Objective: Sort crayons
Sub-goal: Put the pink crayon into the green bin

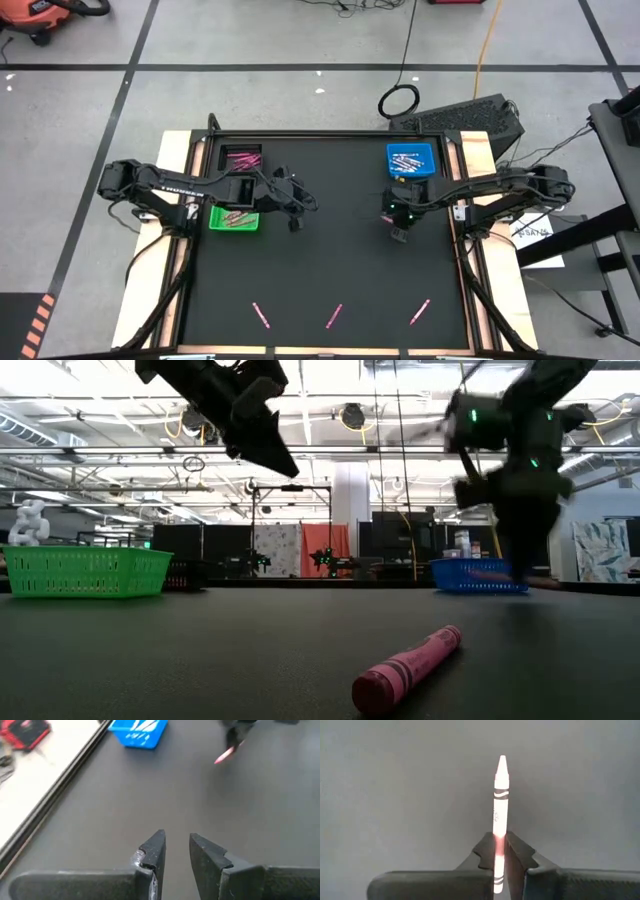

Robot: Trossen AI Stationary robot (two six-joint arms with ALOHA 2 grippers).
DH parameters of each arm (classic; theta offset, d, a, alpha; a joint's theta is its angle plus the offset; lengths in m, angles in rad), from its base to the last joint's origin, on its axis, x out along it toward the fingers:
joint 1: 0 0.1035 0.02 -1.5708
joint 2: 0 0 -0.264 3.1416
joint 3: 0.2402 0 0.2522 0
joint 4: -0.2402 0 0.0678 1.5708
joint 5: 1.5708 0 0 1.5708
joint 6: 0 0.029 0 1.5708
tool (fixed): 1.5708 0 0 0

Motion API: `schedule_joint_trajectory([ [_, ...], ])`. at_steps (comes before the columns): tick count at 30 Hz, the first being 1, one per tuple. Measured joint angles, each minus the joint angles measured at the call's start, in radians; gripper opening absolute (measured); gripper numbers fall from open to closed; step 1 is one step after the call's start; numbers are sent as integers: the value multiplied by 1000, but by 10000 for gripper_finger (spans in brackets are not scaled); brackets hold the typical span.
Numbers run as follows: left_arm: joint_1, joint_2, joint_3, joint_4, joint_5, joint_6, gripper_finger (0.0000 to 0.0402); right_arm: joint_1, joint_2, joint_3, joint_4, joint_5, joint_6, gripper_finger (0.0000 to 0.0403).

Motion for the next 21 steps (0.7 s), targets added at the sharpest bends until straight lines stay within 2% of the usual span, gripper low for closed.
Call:
schedule_joint_trajectory([
  [4,14,0,0,76,83,26,89,1,-57,27,57,-1,-10,2],
  [9,27,1,0,133,156,32,89,1,-138,49,209,-13,-18,2],
  [16,30,1,0,237,172,47,89,0,-179,57,510,-8,-34,2],
  [21,30,1,0,314,174,-13,89,0,-179,56,689,-7,-62,2],
])
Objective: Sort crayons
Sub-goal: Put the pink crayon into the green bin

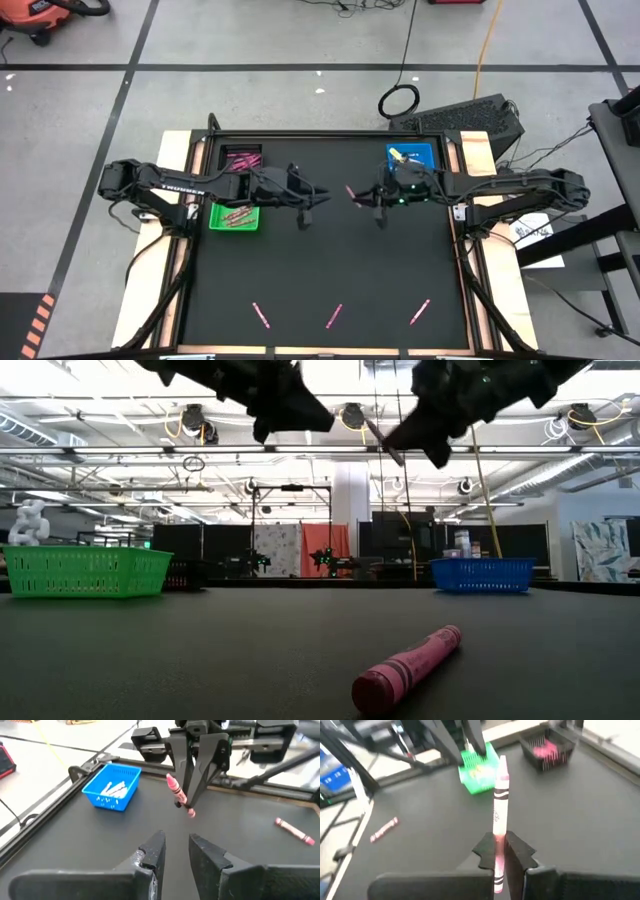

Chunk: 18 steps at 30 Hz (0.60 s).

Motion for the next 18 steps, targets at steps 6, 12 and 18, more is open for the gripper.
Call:
schedule_joint_trajectory([
  [6,0,0,0,90,0,-45,89,0,19,0,171,1,-28,1],
  [12,1,0,0,180,0,-45,89,0,44,0,209,2,-28,1],
  [18,23,20,1,213,0,-83,89,1,84,0,297,1,-28,1],
])
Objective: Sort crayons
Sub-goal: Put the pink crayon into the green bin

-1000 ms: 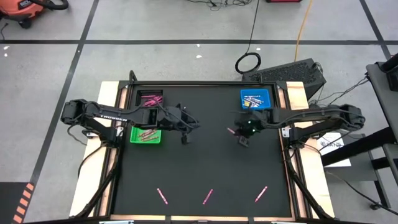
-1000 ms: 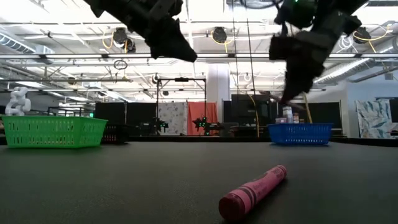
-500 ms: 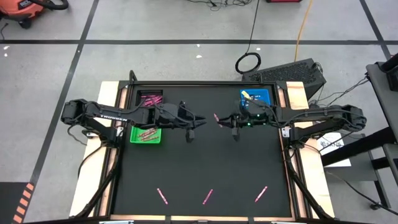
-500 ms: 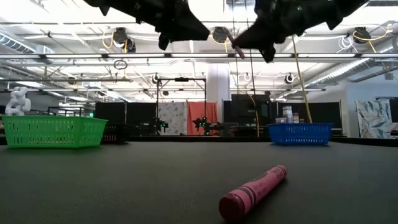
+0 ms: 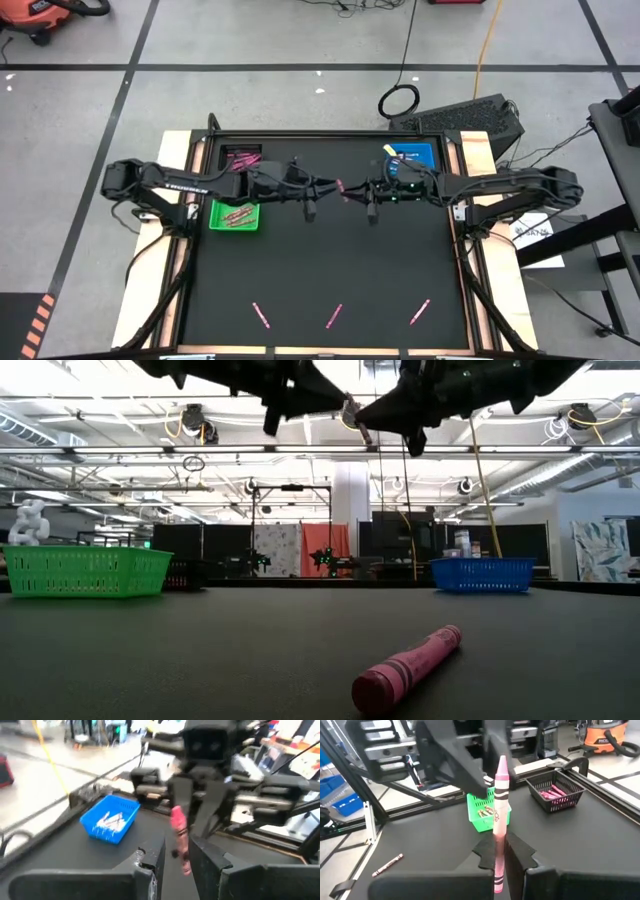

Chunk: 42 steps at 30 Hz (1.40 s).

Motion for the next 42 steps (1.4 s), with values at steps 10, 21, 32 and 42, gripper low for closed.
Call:
schedule_joint_trajectory([
  [10,33,45,-1,54,108,-49,89,0,16,0,26,1,-18,1],
  [21,77,120,-1,149,170,-93,87,0,17,0,32,6,-44,1],
  [32,79,126,-1,170,181,-57,24,-2,17,0,30,13,-45,1],
  [42,79,126,-1,169,181,-57,18,-2,17,0,23,13,-21,12],
])
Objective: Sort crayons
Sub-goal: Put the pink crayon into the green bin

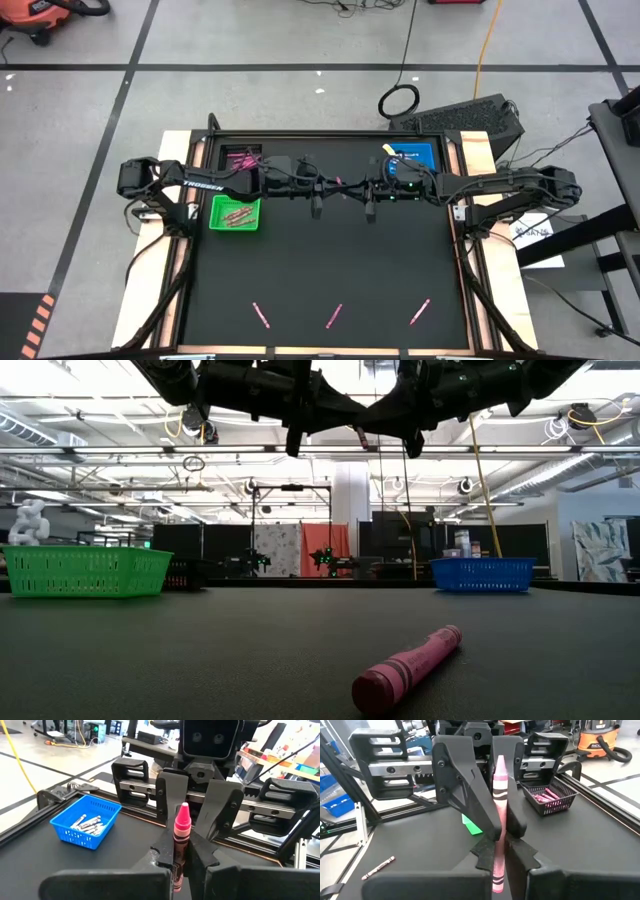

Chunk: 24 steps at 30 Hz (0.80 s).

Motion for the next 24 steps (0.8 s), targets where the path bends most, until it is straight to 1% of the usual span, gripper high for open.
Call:
schedule_joint_trajectory([
  [8,1,0,0,-1,14,26,17,1,0,0,-2,-8,29,63],
  [12,4,-1,0,-12,16,28,17,1,0,0,-1,-8,29,79],
  [18,22,-42,0,-113,22,79,16,1,0,0,19,-11,30,88],
  [24,56,-118,0,-288,18,159,16,2,-1,1,11,-16,30,88],
])
